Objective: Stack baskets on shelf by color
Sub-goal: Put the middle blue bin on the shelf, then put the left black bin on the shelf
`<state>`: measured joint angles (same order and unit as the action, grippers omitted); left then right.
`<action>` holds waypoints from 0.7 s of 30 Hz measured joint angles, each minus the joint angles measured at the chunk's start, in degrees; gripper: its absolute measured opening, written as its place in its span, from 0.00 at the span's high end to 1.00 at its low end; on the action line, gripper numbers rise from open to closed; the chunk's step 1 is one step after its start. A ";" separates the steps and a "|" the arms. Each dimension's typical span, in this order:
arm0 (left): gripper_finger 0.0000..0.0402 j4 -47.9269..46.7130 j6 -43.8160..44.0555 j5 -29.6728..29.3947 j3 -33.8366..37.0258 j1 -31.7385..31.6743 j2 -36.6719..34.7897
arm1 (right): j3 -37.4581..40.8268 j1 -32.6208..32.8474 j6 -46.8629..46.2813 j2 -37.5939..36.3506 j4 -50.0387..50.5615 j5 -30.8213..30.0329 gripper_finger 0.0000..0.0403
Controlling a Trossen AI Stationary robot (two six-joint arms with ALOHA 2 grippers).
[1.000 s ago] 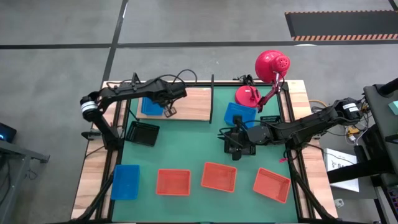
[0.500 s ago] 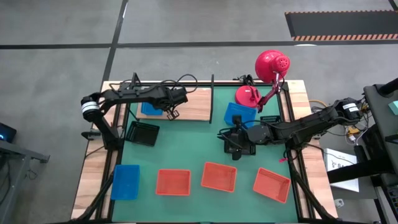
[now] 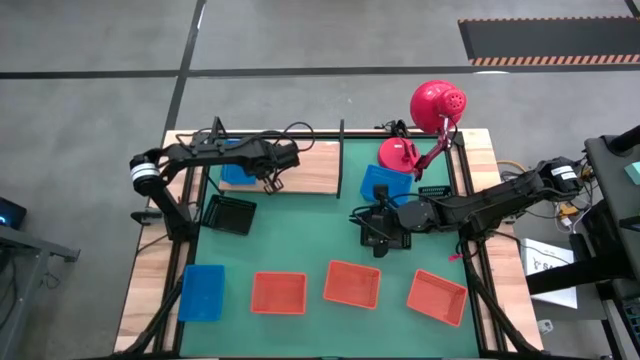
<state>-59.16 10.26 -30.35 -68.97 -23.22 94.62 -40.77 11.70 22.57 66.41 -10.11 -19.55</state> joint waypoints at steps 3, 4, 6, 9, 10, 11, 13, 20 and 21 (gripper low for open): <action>1.00 -0.38 0.02 0.00 -0.12 -0.03 -0.01 | -0.02 0.00 0.00 0.00 0.00 0.00 0.92; 1.00 -0.47 0.02 0.01 -0.21 -0.02 -0.01 | -0.02 0.01 -0.01 0.00 0.00 -0.01 0.92; 1.00 -0.59 0.04 0.10 -0.46 0.22 -0.01 | -0.02 0.01 -0.02 0.00 0.00 -0.01 0.92; 1.00 -1.83 0.83 1.02 -1.32 0.77 -0.02 | -0.05 0.00 -0.02 0.00 0.00 0.00 0.92; 1.00 -2.52 1.83 1.59 -1.89 1.12 -0.06 | -0.08 0.00 -0.01 0.00 0.00 -0.02 0.92; 1.00 -3.54 3.36 2.69 -2.64 1.64 -0.14 | -0.09 0.00 0.02 0.00 0.00 0.00 0.92; 1.00 -5.27 7.17 5.13 -3.71 3.45 -0.80 | -0.09 0.01 0.58 0.00 -0.02 -0.01 0.92; 1.00 -6.30 21.44 12.06 -2.76 17.92 -6.74 | -0.09 0.00 3.68 0.00 -0.97 -0.02 0.92; 1.00 -6.52 24.41 12.42 -2.49 20.36 -7.51 | -0.09 0.00 4.07 0.00 -1.04 -0.02 0.92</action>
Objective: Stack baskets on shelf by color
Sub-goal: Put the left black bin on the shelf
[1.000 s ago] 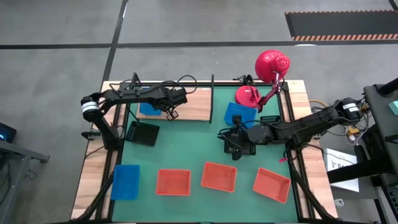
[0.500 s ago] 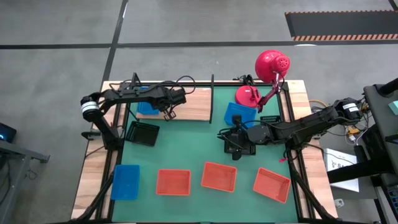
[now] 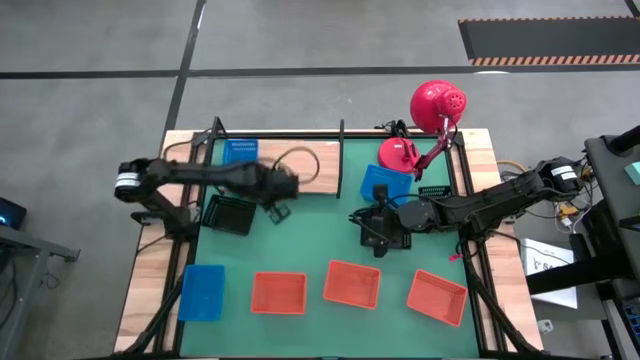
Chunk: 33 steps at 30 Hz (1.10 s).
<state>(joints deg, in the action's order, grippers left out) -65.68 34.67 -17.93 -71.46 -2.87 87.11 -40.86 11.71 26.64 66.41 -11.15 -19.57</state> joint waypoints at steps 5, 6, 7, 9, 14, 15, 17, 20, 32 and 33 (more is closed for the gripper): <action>1.00 -4.61 15.31 0.19 2.38 10.49 -2.31 | 0.00 0.01 1.24 0.00 -0.27 0.01 0.92; 1.00 -6.21 18.60 0.41 3.22 11.72 -2.38 | 0.00 0.01 1.35 0.00 -0.25 0.02 0.92; 1.00 -7.31 21.85 0.48 4.24 12.67 -2.45 | 0.00 0.00 1.48 0.00 -0.27 0.00 0.92; 1.00 -7.93 27.19 1.13 6.84 13.63 -2.68 | 0.00 0.00 1.56 0.00 -0.27 0.02 0.92; 0.99 -7.44 28.57 7.14 11.78 13.80 -3.40 | -0.81 0.00 1.69 0.00 0.20 0.04 0.92; 0.98 -7.27 27.96 7.15 12.47 13.79 -3.81 | -1.00 0.02 1.48 0.00 0.35 0.04 0.92; 0.94 -7.01 27.91 7.15 13.67 13.70 -4.89 | -1.09 0.02 1.26 0.00 0.61 0.07 0.92; 0.85 -6.80 28.00 7.11 14.09 13.70 -6.17 | -1.09 0.02 1.18 0.00 0.65 0.08 0.92; 0.49 4.55 29.81 4.14 17.31 13.60 -9.57 | -1.09 0.02 0.25 0.00 0.67 0.11 0.92; 0.49 5.20 30.18 4.04 18.07 13.54 -9.33 | -1.09 0.02 0.24 0.00 0.67 0.12 0.92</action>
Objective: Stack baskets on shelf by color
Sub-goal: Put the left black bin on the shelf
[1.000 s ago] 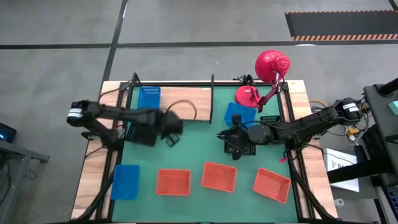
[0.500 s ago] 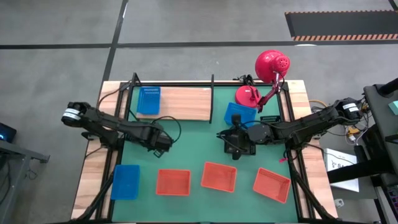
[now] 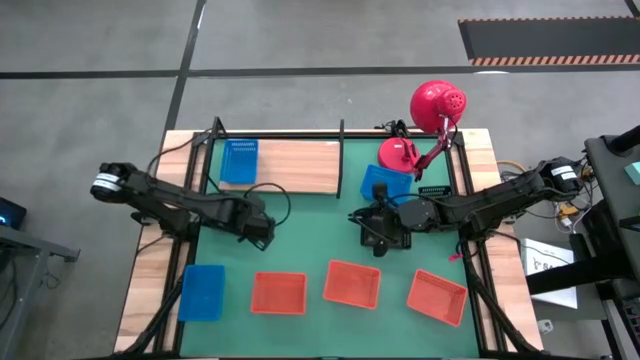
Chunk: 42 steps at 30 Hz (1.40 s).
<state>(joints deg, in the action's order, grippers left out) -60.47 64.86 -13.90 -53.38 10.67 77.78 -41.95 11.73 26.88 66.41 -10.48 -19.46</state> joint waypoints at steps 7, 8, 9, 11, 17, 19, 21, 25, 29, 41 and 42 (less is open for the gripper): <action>0.48 0.06 4.29 -1.71 3.85 -0.28 1.79 | 0.00 0.00 0.04 0.00 0.02 0.00 0.92; 0.48 0.06 4.92 -2.00 4.20 -0.28 2.02 | 0.00 0.00 0.04 0.00 0.02 0.01 0.92; 0.48 0.08 5.32 -2.56 4.41 -0.28 2.18 | 0.00 0.00 0.04 0.00 0.02 0.00 0.92; 0.48 0.74 5.38 -3.18 4.46 -0.28 2.58 | 0.00 0.00 0.06 0.00 0.02 -0.01 0.92; 0.48 3.45 4.91 -6.15 4.46 -0.38 4.63 | 0.00 0.00 -0.15 0.00 0.04 -0.01 0.92; 0.48 3.42 2.84 -6.33 4.52 -0.76 5.55 | 0.02 0.00 -0.24 0.00 0.50 0.02 0.92; 0.48 3.26 1.63 -6.36 4.52 -0.94 6.27 | 0.02 0.00 -0.25 0.00 0.62 0.02 0.92; 0.48 3.05 0.34 -6.38 4.52 -0.91 7.11 | 0.02 0.00 0.21 0.00 0.44 0.00 0.92; 0.52 2.98 -0.87 -6.98 4.52 -0.91 7.61 | 0.02 0.00 0.84 0.00 0.35 0.00 0.92; 0.86 2.98 -0.87 -7.06 4.52 -0.40 7.74 | 0.04 0.00 -1.08 0.00 1.05 0.02 0.92; 0.90 2.99 -0.83 -6.80 4.52 -0.40 7.74 | 0.04 0.00 -1.43 0.00 1.29 0.02 0.92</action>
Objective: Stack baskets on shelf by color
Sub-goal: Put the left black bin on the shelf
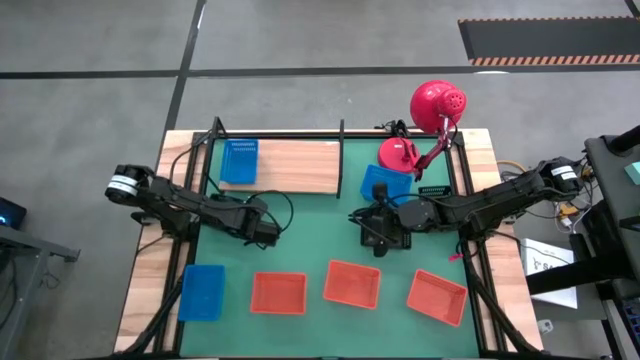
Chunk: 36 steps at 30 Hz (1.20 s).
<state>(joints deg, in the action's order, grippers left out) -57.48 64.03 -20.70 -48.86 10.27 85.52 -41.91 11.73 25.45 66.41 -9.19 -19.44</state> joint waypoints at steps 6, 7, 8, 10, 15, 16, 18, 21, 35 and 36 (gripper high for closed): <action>0.99 -0.73 -0.15 4.83 -0.30 0.92 0.00 | 0.02 0.00 -1.24 0.00 1.31 0.02 0.92; 0.99 -1.46 -0.24 6.10 -0.78 1.49 -0.04 | 0.02 0.02 -1.62 0.00 1.88 0.03 0.92; 0.99 -2.57 -0.27 7.37 -1.48 2.15 -0.06 | 0.02 0.02 -2.04 0.00 2.36 0.04 0.92; 0.99 -6.11 -0.34 9.75 -3.47 3.62 -0.07 | 0.02 0.02 -3.03 0.00 3.26 0.04 0.92; 1.00 -16.91 -0.37 11.64 -13.95 8.71 -0.15 | 0.02 0.02 -5.28 0.00 4.87 0.07 0.92; 1.00 -18.35 -1.05 11.59 -16.69 9.83 -0.15 | 0.02 0.02 -5.34 0.00 4.87 0.07 0.92; 1.00 -18.99 -3.97 10.86 -22.15 12.15 -0.20 | 0.02 0.02 -5.35 0.00 4.87 0.07 0.92; 1.00 -18.78 -12.11 7.93 -29.65 15.29 -0.17 | 0.02 0.02 -5.39 -0.46 6.05 0.16 0.92; 1.00 -13.76 -54.15 -11.34 -36.11 9.47 0.22 | 0.06 1.61 -14.46 -9.50 17.69 4.09 0.92; 1.00 -13.01 -55.81 -11.23 -35.65 7.76 0.22 | 0.07 1.96 -14.97 -9.80 17.89 4.41 0.92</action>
<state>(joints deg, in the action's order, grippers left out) -70.49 8.22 -31.93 -84.51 18.03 85.73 -41.85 13.69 10.48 56.61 8.70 -15.03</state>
